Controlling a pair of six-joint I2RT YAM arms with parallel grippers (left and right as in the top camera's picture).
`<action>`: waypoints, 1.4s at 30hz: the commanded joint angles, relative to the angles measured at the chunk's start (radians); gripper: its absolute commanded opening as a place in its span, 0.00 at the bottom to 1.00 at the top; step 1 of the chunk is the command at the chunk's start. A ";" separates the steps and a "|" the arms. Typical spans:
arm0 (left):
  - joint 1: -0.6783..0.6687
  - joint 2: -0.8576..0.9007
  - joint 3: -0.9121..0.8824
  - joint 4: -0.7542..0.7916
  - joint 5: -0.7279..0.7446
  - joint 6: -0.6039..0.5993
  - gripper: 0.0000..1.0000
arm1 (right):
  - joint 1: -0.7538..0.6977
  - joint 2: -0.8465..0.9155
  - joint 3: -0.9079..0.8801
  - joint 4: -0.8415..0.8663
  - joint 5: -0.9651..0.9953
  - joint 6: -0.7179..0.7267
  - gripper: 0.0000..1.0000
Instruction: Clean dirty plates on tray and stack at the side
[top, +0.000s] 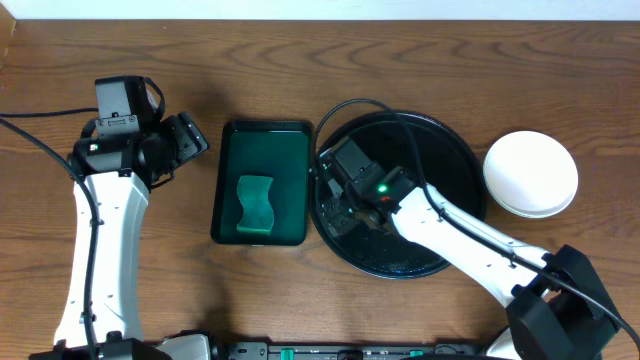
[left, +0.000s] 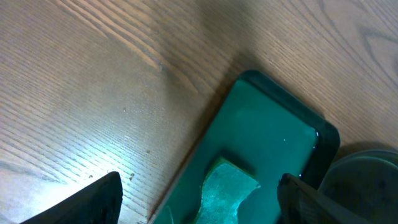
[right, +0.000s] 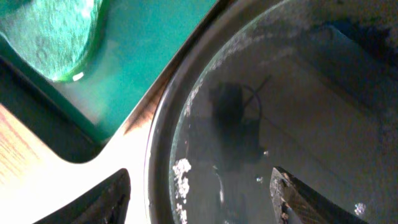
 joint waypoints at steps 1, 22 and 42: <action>0.002 0.006 0.000 -0.003 -0.009 -0.002 0.80 | 0.033 -0.006 0.011 -0.067 0.048 -0.073 0.68; 0.002 0.006 0.000 -0.003 -0.009 -0.002 0.80 | 0.080 -0.006 -0.056 -0.108 0.047 -0.095 0.69; 0.002 0.006 0.000 -0.003 -0.009 -0.002 0.80 | 0.080 -0.006 -0.056 -0.051 0.050 -0.077 0.70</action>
